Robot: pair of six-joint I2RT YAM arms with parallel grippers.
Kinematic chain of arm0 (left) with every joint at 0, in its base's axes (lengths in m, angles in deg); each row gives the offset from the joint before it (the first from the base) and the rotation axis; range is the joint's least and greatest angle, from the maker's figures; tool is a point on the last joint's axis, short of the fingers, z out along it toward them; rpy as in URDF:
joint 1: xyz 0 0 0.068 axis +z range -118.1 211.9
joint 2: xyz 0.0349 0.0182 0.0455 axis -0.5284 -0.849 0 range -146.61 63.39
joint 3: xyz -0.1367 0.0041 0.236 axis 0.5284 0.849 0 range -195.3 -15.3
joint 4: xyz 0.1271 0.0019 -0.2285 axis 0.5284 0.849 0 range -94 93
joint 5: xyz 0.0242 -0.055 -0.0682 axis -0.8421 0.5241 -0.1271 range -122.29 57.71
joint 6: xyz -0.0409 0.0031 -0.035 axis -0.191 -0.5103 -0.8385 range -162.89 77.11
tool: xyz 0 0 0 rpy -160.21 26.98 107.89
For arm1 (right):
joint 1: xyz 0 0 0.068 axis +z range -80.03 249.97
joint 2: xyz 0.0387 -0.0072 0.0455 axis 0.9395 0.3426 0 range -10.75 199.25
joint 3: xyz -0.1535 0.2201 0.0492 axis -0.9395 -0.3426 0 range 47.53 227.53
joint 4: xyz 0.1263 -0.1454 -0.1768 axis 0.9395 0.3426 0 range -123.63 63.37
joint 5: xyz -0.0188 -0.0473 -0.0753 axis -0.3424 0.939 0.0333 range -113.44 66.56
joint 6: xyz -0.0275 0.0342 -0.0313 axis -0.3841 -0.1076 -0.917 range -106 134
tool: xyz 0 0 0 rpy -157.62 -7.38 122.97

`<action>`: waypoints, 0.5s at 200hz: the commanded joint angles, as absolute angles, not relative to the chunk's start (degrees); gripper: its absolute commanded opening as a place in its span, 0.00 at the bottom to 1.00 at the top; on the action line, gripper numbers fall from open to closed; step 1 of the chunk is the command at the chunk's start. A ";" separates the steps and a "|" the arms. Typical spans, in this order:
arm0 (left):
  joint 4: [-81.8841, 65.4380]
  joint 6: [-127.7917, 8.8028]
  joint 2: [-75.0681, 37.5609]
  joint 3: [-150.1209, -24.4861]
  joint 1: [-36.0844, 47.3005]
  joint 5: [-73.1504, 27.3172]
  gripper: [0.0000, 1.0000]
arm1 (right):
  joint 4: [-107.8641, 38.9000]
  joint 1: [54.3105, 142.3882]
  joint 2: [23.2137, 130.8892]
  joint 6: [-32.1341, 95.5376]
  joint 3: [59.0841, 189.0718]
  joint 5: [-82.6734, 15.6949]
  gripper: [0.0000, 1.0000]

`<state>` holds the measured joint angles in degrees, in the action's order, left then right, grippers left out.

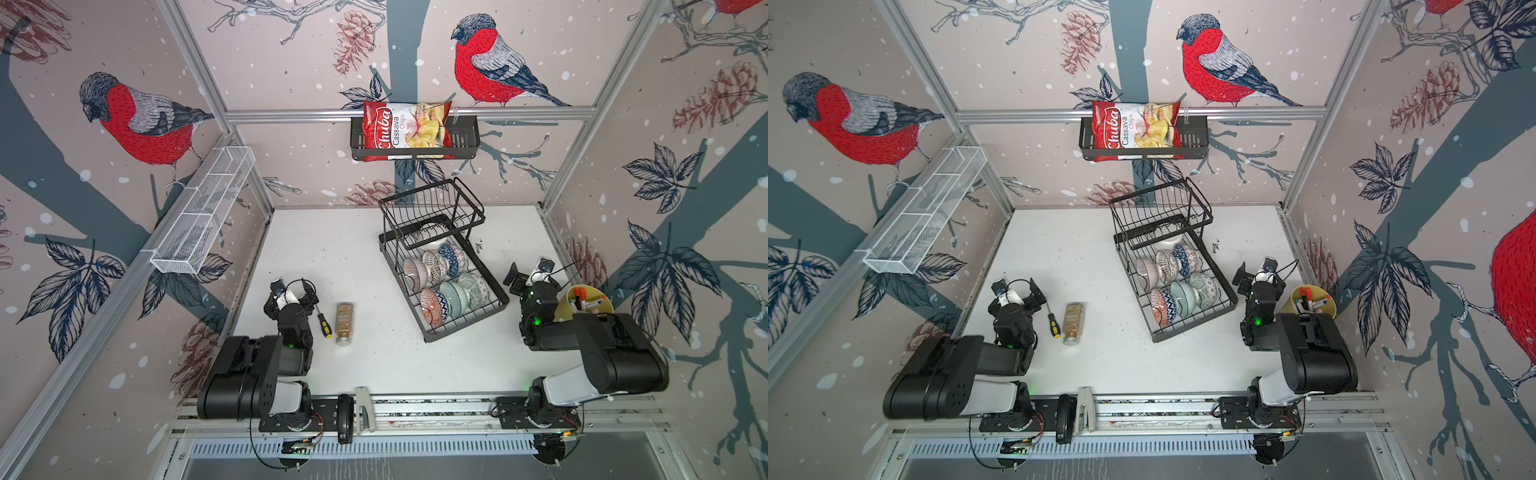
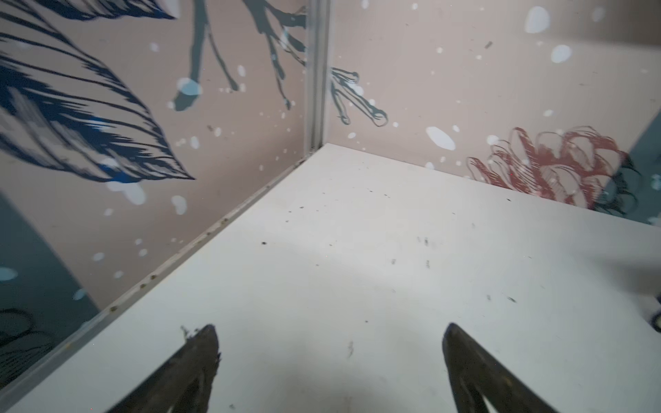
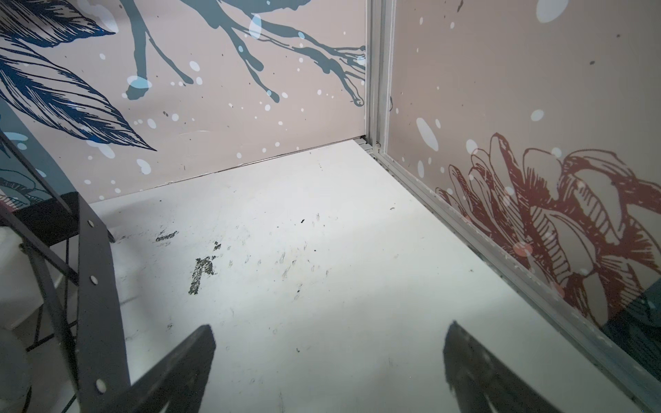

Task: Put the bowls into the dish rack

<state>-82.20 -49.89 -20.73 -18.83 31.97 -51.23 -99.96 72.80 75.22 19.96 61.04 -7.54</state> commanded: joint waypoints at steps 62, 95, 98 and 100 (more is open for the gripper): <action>-81.16 -45.87 -25.08 -26.74 31.19 -46.13 0.98 | -102.20 72.70 75.25 19.45 61.06 -7.97 0.99; -81.17 -45.88 -25.16 -26.73 31.19 -46.17 0.99 | -102.27 72.54 75.38 19.45 61.08 -8.36 1.00; -81.17 -45.88 -25.12 -26.78 31.17 -46.17 0.98 | -102.57 72.45 75.58 19.45 61.06 -8.49 1.00; -81.17 -45.88 -25.12 -26.74 31.19 -46.15 0.99 | -102.70 72.46 75.63 19.41 60.99 -8.65 1.00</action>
